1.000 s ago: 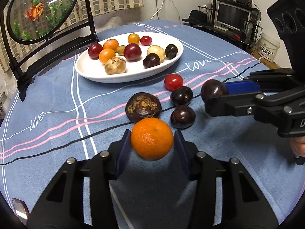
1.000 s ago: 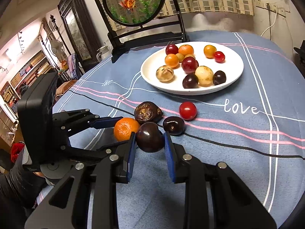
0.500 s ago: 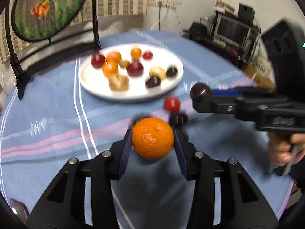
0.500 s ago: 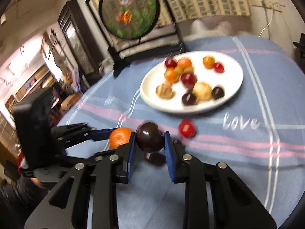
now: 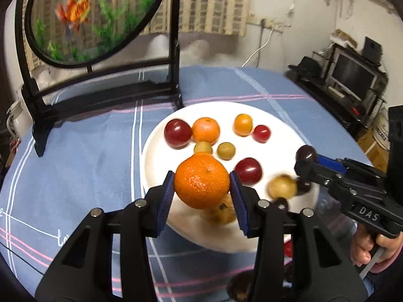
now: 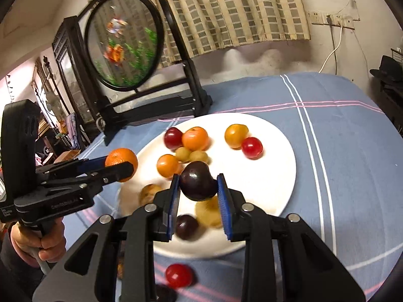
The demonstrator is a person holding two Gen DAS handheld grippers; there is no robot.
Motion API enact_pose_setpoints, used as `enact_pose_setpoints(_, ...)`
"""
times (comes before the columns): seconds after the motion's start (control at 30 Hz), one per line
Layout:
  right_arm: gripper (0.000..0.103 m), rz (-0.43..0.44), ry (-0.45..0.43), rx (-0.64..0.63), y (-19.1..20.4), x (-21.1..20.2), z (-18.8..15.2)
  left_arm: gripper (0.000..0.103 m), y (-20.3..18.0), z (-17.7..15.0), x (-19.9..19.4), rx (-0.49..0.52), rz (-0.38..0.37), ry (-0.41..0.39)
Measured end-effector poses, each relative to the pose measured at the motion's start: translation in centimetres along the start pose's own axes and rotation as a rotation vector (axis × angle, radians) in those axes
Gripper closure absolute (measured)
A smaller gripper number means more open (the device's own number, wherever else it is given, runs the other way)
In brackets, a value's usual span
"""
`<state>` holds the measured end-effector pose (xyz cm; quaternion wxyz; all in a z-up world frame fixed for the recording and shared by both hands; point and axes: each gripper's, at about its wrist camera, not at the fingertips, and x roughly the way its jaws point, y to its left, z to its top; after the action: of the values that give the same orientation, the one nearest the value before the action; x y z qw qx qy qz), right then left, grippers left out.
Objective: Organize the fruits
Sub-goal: 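Set the orange and dark plum on the white plate and open both tools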
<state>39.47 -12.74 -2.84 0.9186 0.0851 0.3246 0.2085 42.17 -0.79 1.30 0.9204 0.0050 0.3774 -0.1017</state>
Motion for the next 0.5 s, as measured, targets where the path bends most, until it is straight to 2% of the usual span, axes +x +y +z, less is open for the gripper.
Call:
enact_pose_setpoints(0.03,0.067,-0.007,0.008,0.003,-0.1,0.2,0.0,0.056,0.0,-0.1,0.4,-0.009,0.007,0.011)
enact_pose_setpoints(0.1,0.065,-0.009,0.016,0.008,-0.2,0.0,-0.2,0.036,-0.1,-0.4,-0.2,-0.013,0.017,-0.009)
enact_pose_setpoints(0.23,0.065,-0.020,-0.004,-0.040,1.3,-2.2,-0.7,0.034,-0.6,-1.3,-3.0,0.012,0.025,-0.053)
enact_pose_setpoints(0.3,0.065,-0.017,-0.005,-0.071,2.3,-3.4,-1.4,0.023,-0.7,-2.6,-4.9,0.025,0.052,-0.084)
enact_pose_setpoints(0.37,0.065,-0.007,0.000,-0.107,3.7,-4.7,-2.7,0.021,-0.7,-4.0,-6.4,0.027,0.075,-0.113)
enact_pose_setpoints(0.5,0.065,-0.005,0.032,-0.146,6.0,-6.2,-5.9,0.017,0.1,-7.6,-7.5,-0.024,0.086,-0.094)
